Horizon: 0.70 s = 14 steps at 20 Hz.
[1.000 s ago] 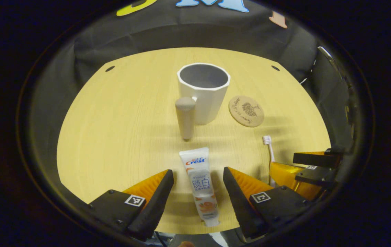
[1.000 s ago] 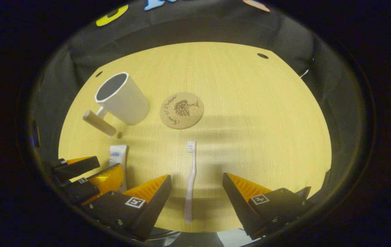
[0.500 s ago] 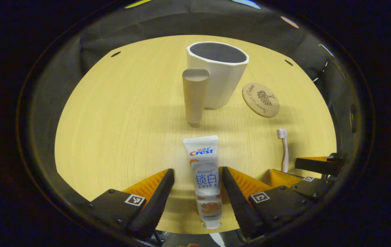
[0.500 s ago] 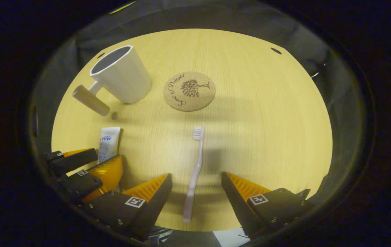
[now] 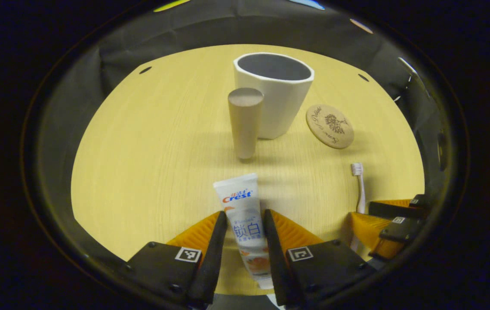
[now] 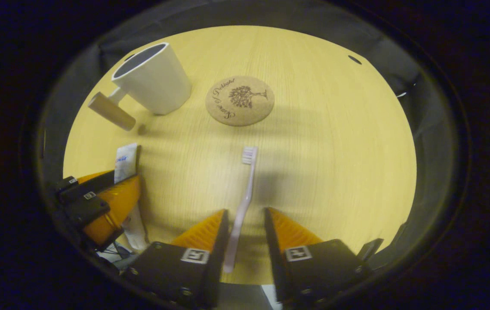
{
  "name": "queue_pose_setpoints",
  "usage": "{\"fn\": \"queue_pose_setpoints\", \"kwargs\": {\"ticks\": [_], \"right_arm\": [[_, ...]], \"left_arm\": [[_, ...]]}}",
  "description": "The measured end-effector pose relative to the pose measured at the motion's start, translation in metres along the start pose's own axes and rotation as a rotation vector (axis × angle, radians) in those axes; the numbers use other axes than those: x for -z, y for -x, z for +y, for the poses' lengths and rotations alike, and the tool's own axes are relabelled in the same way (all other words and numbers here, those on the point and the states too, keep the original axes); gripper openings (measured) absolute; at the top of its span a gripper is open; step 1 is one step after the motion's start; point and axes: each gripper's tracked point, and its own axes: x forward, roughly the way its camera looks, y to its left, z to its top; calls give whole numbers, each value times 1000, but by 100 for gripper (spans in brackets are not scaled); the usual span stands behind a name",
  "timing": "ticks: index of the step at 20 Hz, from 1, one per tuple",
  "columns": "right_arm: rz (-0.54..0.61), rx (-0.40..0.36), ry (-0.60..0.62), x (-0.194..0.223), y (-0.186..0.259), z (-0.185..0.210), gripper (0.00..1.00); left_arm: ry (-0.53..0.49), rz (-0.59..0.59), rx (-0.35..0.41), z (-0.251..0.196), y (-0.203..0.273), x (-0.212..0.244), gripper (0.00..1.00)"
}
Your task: Put the toothbrush and toothpaste on the desktop into the cup, then pick up the cup and place it on the coaster on the desktop.
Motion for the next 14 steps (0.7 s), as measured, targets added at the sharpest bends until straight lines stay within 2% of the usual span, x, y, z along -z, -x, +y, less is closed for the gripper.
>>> {"fn": "queue_pose_setpoints", "kwargs": {"ticks": [1,2,3,4,5,6,7,8,9,14], "right_arm": [[10,-4,2,1,2,-2,35],[22,-3,-3,2,4,-2,35],[-5,-4,-35,-7,-8,-3,35],[44,-16,-50,0,-9,-4,21],[37,-27,-48,-1,-5,-3,8],[39,-34,-46,0,1,-3,8],[37,-34,-61,-2,4,-3,8],[31,-45,-67,-2,7,-4,2],[40,-53,-85,-1,3,-4,2],[48,-77,-134,-4,2,-4,2]], "left_arm": [[-7,5,8,0,0,1,59],[-4,4,6,0,0,-1,59],[-14,12,7,1,5,1,44],[-17,18,6,3,3,0,44],[-13,21,5,2,6,1,37],[-1,18,10,2,7,0,37],[5,31,20,-2,4,2,28],[13,15,17,0,8,-4,27],[20,10,51,-1,7,-6,16],[96,55,76,5,17,3,15]]}}
